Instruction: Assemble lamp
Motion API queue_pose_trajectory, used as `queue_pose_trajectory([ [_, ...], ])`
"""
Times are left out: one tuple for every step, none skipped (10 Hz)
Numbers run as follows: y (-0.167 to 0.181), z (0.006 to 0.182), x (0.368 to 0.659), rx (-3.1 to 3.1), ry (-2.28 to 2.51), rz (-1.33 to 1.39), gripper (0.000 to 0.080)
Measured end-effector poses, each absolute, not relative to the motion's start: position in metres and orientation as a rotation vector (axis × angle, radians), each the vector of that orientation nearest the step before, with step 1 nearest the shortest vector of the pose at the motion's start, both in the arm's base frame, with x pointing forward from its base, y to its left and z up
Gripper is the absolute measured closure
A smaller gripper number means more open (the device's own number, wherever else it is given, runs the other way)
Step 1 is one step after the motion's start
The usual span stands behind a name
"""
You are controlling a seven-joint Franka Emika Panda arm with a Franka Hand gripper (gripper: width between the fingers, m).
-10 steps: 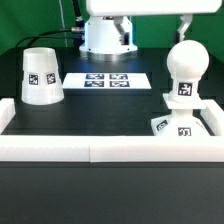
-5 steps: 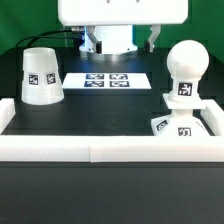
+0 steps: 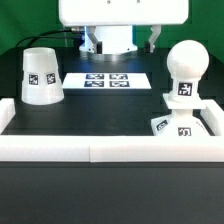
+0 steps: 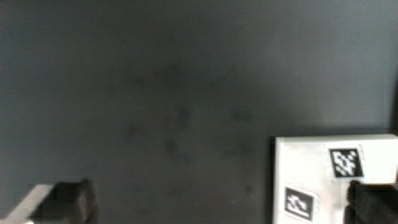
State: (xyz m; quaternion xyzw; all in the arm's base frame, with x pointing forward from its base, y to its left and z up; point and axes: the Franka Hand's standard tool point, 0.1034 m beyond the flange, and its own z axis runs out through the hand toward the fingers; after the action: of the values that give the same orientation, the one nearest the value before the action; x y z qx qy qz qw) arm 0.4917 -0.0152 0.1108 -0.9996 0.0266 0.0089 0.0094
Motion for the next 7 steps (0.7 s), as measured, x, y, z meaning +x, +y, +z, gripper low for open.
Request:
queue_pose_trajectory([
  [-0.025, 0.110, 0.475, -3.123, 0.104, 0.052, 0.0100],
  [-0.035, 0.114, 0.463, -3.120, 0.126, 0.066, 0.0100],
  [-0.045, 0.118, 0.455, -3.117, 0.140, 0.066, 0.0100],
  [-0.055, 0.119, 0.447, -3.115, 0.152, 0.069, 0.0100],
  [-0.064, 0.117, 0.438, -3.113, 0.174, 0.081, 0.0100],
  [-0.072, 0.114, 0.432, -3.114, 0.170, 0.088, 0.0100],
  [-0.071, 0.114, 0.433, -3.114, 0.168, 0.087, 0.0100],
])
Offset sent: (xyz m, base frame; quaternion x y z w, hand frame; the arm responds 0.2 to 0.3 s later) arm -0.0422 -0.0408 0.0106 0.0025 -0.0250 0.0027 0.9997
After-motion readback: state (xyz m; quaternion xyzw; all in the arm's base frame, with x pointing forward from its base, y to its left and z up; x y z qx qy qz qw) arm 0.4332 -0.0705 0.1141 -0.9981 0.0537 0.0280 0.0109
